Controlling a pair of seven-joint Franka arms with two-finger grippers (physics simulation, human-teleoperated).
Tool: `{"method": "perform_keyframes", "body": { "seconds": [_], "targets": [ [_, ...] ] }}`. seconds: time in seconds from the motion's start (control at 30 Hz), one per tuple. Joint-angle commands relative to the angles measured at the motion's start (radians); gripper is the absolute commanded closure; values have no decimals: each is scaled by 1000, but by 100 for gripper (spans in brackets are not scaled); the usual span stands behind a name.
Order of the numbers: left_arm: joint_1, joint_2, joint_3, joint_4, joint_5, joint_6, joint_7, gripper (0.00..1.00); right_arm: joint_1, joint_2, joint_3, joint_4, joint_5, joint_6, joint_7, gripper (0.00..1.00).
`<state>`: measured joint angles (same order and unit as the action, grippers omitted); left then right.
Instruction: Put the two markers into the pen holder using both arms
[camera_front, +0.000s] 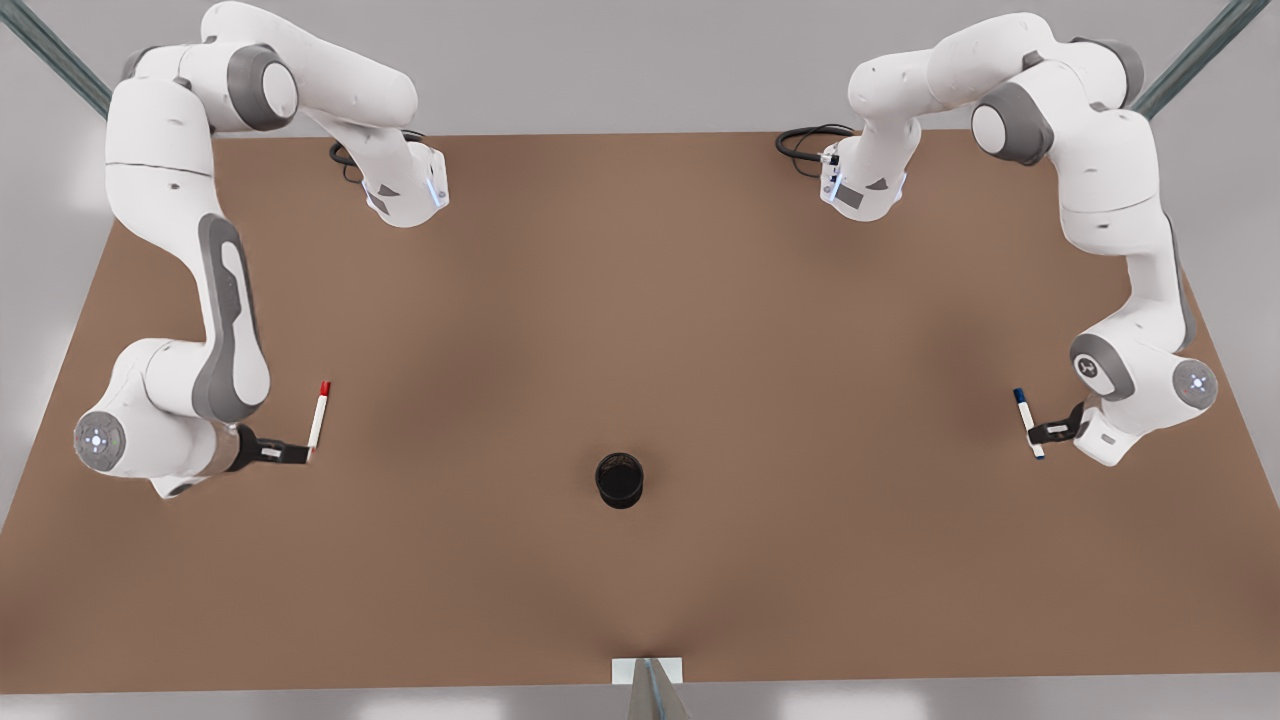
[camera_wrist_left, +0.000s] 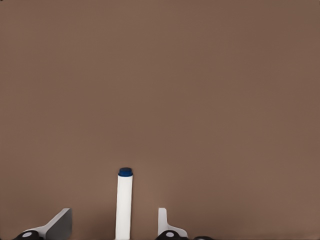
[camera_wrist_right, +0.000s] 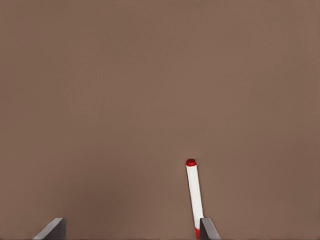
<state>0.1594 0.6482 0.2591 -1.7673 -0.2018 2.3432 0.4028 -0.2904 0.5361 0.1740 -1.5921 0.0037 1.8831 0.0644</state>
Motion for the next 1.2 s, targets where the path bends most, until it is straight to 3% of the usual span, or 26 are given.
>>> {"method": "perform_keyframes", "body": {
  "seconds": [0.0, 0.13, 0.3, 0.37, 0.6, 0.8, 0.87, 1.0, 1.07, 1.17],
  "targets": [
    [0, 4, 0, -3, -1, 19, 122, 13, -30, -47, 16, -120, 1, 243, -2, 0],
    [3, 33, 0, -3, -77, 21, 114, 15, -50, -64, 38, -206, 1, 333, -2, 0],
    [3, 47, 0, -1, -97, 21, 116, 31, -58, -67, 38, -227, -1, 361, -3, 0],
    [3, 48, 2, -1, -97, 21, 116, 39, -73, -107, 38, -345, -1, 484, -3, 0],
    [3, 56, 2, 2, -97, 22, 116, 56, -93, -122, 48, -385, -7, 473, -86, 0],
    [3, 59, 0, 3, -97, 22, 116, 60, -102, -31, 50, -414, -206, 470, -26, 0],
    [2, 64, 0, 5, -97, 24, 116, 62, -122, -38, 50, -503, -415, 550, -14, 0],
    [3, 68, 0, 6, -97, 24, 114, 68, -148, -53, 50, -585, -439, 663, -15, 0],
    [2, 67, 0, 8, -97, 24, 116, 72, -148, -54, 59, -582, -438, 662, -8, 9],
    [2, 60, 2, 9, -97, 22, 114, 77, -150, -58, 88, -575, -432, 660, 40, 32]
  ]
}}
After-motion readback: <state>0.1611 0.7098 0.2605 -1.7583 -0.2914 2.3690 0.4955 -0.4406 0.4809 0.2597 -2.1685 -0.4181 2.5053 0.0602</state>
